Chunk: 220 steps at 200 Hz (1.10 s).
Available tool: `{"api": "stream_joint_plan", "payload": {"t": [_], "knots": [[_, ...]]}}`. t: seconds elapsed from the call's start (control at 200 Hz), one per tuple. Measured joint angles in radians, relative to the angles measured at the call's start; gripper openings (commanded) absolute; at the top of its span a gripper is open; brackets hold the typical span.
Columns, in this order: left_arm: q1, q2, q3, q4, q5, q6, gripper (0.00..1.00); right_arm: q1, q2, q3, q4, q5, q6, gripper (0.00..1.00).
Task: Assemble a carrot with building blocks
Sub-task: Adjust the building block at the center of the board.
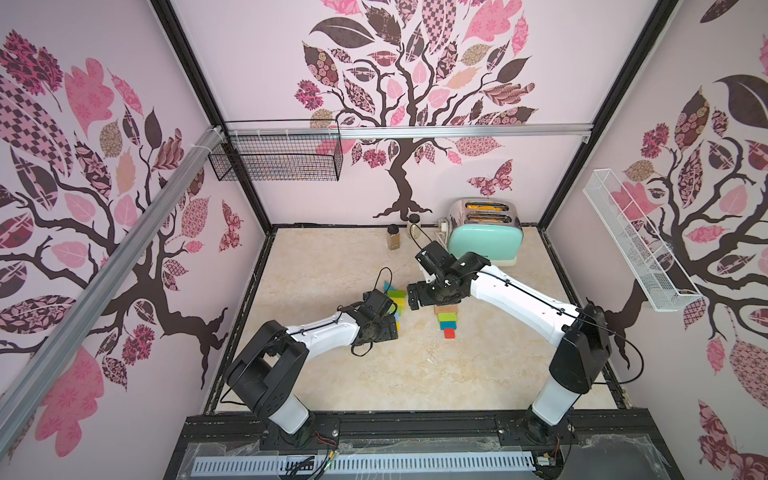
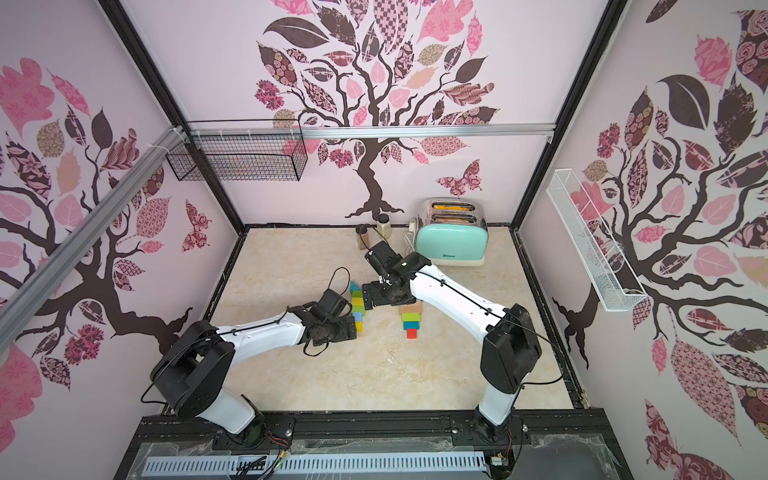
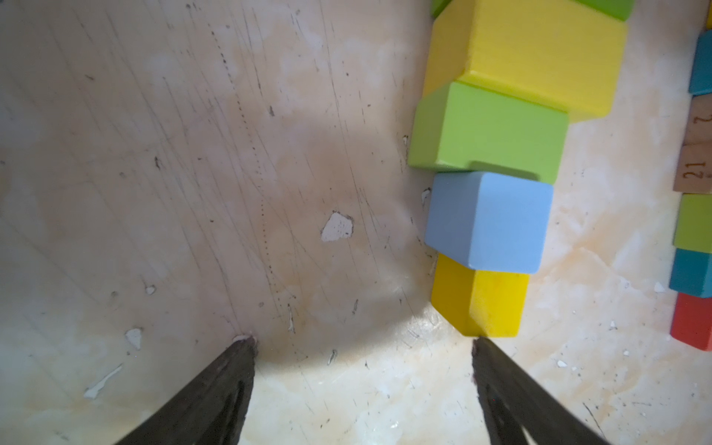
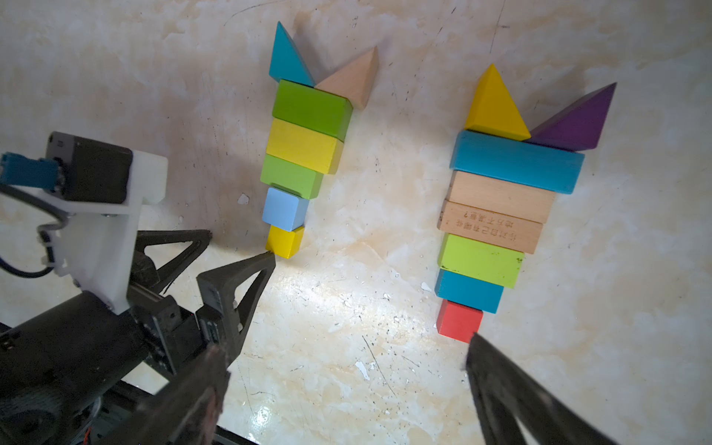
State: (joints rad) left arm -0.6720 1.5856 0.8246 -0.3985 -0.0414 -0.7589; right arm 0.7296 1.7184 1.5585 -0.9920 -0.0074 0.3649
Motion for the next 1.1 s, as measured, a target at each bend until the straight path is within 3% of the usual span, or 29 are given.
{"api": "stream_joint_plan", "payload": {"t": [0.345,0.525,0.735,0.825,0.905,1.02,1.1], "knots": [[0.0,-0.049,-0.029,-0.047,0.021,-0.001,0.93,0.0,0.003,0.0,0.006,-0.028,-0.004,0.99],[0.019,-0.149,-0.034,-0.103,0.023,-0.005,0.94,0.0,0.02,0.005,0.008,-0.046,-0.005,0.99],[0.146,-0.182,-0.016,-0.109,0.047,0.012,0.91,0.0,0.074,0.027,0.016,-0.053,-0.008,0.77],[0.173,-0.126,0.023,-0.113,0.055,0.034,0.91,0.0,0.098,0.04,0.022,-0.053,-0.01,0.75],[0.179,-0.062,0.062,-0.108,0.065,0.052,0.91,0.0,0.107,0.042,0.028,-0.053,-0.007,0.79],[0.181,0.016,0.098,-0.095,0.068,0.068,0.91,-0.001,0.112,0.046,0.033,-0.061,-0.006,0.98],[0.188,0.056,0.108,-0.088,0.067,0.076,0.91,-0.002,0.121,0.053,0.038,-0.069,-0.001,0.99]]}}
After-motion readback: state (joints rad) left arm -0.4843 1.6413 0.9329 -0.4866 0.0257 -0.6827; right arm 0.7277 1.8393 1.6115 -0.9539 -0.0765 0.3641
